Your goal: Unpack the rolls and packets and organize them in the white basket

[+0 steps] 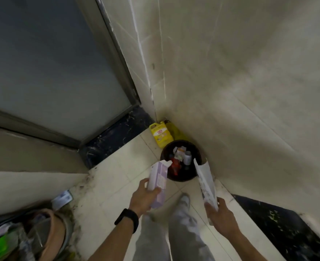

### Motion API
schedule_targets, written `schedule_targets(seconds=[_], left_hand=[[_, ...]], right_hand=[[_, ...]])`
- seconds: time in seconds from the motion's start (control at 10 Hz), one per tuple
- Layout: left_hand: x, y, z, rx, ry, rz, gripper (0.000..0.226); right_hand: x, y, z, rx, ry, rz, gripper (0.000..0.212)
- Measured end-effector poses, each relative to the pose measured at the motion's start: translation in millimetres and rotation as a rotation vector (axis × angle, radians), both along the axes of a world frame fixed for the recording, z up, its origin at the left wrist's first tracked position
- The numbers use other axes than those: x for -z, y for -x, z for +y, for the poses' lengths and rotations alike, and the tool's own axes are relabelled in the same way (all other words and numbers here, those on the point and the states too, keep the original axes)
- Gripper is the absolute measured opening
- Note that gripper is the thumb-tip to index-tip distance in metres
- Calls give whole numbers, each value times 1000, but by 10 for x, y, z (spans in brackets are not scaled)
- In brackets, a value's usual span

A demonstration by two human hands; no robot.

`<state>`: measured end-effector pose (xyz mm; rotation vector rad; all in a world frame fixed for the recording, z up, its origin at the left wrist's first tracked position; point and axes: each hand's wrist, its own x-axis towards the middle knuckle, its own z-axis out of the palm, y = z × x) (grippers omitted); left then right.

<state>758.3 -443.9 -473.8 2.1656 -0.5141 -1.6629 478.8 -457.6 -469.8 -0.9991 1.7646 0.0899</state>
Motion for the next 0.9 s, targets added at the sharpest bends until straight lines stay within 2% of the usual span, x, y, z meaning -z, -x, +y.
schedule_targets(seconds=[0.3,0.5,0.6,0.7,0.8,0.9], left_hand=[[1602,98,-576,120,-114,50,56],[2759,115,-829,223,-94,-45,57],[3234,126,-874,349,-49,-117,72],[3638,177,-866,399,8,-195,75],[3885,263,-866,427,95,-227,79],[4066,363,-905,400,100,-149,93]], right_hand=[[1483,-247,-774,-152,-152,63,36],[2432,-497,-845,-164,-77,90,37],[2870,-580,-840,-193,-23,116,37],[3233,-622,-871,-181,4,148,39],[3529,-685,-956,-198,24,158,47],[3748,-753,-1073,-285,-41,150,84]])
